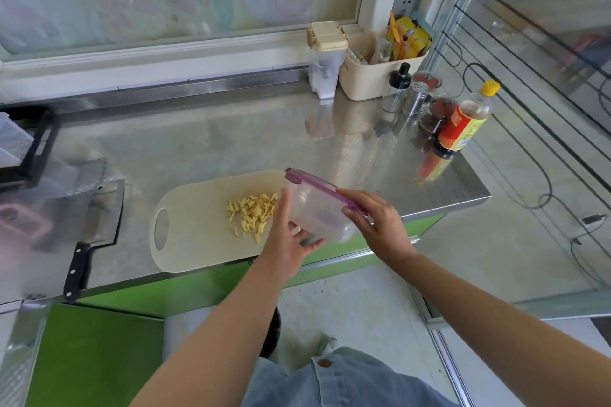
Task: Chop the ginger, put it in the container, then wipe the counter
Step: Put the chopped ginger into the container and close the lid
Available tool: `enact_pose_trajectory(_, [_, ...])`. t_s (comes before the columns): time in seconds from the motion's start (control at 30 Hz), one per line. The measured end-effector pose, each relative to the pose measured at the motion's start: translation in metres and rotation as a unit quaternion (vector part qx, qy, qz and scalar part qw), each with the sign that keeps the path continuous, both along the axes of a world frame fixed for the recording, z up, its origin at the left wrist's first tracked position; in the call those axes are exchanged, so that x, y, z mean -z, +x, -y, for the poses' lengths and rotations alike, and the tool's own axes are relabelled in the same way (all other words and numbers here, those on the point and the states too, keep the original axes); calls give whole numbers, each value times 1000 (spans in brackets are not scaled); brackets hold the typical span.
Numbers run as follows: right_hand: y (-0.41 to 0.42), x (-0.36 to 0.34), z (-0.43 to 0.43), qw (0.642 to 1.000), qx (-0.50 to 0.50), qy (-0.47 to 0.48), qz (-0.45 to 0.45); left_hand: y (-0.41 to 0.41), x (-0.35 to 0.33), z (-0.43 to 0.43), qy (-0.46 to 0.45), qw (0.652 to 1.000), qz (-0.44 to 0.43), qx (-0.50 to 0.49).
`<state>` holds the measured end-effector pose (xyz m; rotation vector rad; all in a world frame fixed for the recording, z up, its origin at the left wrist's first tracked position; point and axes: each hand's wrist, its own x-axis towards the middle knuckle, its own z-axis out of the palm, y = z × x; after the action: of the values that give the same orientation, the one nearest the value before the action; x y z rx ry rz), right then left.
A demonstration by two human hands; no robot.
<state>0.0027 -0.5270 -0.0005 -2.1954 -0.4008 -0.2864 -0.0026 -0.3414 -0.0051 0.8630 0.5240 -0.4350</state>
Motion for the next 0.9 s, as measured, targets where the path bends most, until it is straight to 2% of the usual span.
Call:
enact_pose_trajectory(0.13, [-8, -2, -15, 998, 33, 58, -21, -4, 6, 20, -13, 999, 31, -10])
enact_pose_trajectory(0.3, [-8, -4, -9, 993, 32, 91, -66, -5, 8, 13, 45, 998, 38, -18])
enact_pose_trajectory(0.37, [-5, -8, -6, 988, 64, 114, -86, -6, 8, 8, 62, 997, 43, -2])
enact_pose_trajectory(0.43, [2, -14, -1, 966, 129, 190, -121, -6, 13, 1, 61, 996, 55, 16])
enact_pose_trajectory(0.53, [16, -23, 14, 914, 224, 294, -170, -6, 23, -16, 47, 995, 77, 44])
enact_pose_trajectory(0.6, [27, -20, 26, 860, 305, 348, -213, -6, 27, -24, 39, 996, 73, 42])
enact_pose_trajectory(0.67, [35, -10, 36, 760, 375, 455, -274, -7, 27, -29, 34, 997, 64, 29])
enact_pose_trajectory(0.73, [37, 5, 42, 655, 385, 567, -318, -9, 26, -31, 29, 997, 61, 22])
enact_pose_trajectory(0.77, [37, 15, 46, 625, 384, 592, -335, -10, 25, -31, 28, 997, 64, 22])
enact_pose_trajectory(0.87, [35, 31, 48, 590, 364, 619, -368, -12, 23, -31, 28, 997, 71, 21])
enact_pose_trajectory(0.9, [35, 31, 45, 593, 352, 612, -387, -13, 23, -31, 28, 997, 72, 23])
